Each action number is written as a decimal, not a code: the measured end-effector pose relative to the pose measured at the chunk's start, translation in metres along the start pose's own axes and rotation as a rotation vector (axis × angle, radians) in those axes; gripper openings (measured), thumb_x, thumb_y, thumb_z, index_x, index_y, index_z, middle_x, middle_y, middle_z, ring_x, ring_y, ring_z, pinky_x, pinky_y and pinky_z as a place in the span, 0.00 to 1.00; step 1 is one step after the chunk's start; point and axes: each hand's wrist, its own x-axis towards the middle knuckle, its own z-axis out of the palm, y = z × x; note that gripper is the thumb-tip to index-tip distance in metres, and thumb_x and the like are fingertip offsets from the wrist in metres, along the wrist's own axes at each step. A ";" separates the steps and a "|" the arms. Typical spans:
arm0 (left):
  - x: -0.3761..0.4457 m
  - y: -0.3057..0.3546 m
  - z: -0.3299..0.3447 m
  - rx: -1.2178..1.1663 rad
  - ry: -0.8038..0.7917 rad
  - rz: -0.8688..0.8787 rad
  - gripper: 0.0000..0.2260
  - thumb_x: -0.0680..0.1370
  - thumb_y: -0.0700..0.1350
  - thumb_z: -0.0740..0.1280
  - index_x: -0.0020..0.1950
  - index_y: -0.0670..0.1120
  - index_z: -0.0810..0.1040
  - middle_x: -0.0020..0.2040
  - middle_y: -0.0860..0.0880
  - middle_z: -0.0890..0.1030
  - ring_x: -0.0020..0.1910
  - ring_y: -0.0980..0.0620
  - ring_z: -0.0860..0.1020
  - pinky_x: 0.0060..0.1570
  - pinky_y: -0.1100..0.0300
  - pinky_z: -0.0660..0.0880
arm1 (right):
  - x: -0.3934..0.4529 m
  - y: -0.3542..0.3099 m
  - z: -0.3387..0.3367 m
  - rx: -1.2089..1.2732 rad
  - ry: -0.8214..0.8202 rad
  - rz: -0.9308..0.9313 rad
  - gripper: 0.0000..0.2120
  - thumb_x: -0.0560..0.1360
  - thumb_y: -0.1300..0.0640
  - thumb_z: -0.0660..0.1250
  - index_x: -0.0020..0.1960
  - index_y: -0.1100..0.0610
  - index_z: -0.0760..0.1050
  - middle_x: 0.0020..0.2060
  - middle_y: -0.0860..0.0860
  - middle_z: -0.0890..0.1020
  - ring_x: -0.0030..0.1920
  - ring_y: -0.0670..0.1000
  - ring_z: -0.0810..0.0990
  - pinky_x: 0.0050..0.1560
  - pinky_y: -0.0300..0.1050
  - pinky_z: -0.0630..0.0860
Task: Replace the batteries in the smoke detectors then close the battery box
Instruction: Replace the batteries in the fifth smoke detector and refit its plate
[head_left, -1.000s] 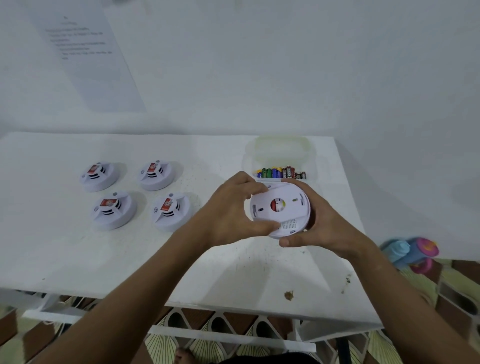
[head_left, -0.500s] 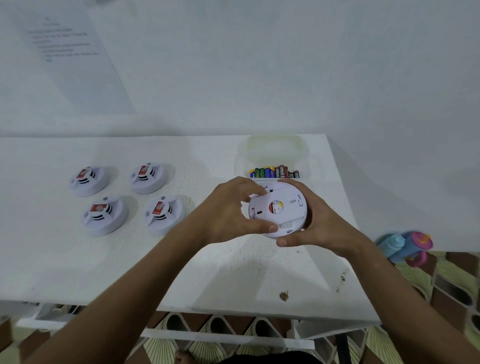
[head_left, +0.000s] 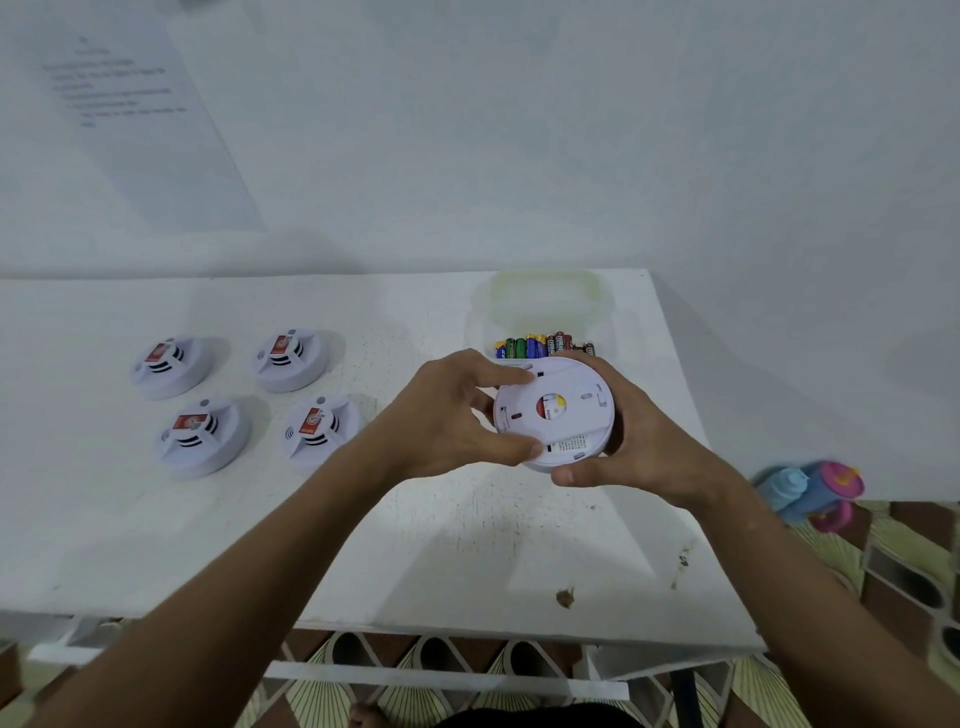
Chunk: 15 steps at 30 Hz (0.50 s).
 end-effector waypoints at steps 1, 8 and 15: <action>-0.002 0.000 0.001 -0.025 0.025 -0.002 0.27 0.63 0.52 0.80 0.61 0.55 0.80 0.52 0.59 0.77 0.48 0.55 0.81 0.39 0.68 0.77 | 0.000 0.000 0.000 0.000 0.004 -0.005 0.44 0.62 0.66 0.79 0.73 0.52 0.64 0.65 0.49 0.77 0.67 0.52 0.76 0.57 0.49 0.80; -0.006 0.000 0.019 -0.142 0.138 -0.039 0.28 0.60 0.55 0.80 0.59 0.53 0.81 0.52 0.56 0.78 0.49 0.52 0.82 0.44 0.58 0.82 | -0.001 0.000 0.000 -0.007 0.020 -0.007 0.44 0.62 0.66 0.79 0.73 0.53 0.64 0.65 0.49 0.77 0.66 0.52 0.76 0.56 0.45 0.80; -0.001 -0.004 0.009 -0.030 0.005 0.056 0.28 0.63 0.49 0.80 0.62 0.55 0.79 0.51 0.51 0.73 0.47 0.53 0.79 0.39 0.63 0.79 | -0.001 -0.002 -0.005 -0.014 -0.036 0.003 0.45 0.62 0.67 0.79 0.74 0.54 0.64 0.66 0.52 0.76 0.67 0.56 0.75 0.60 0.53 0.79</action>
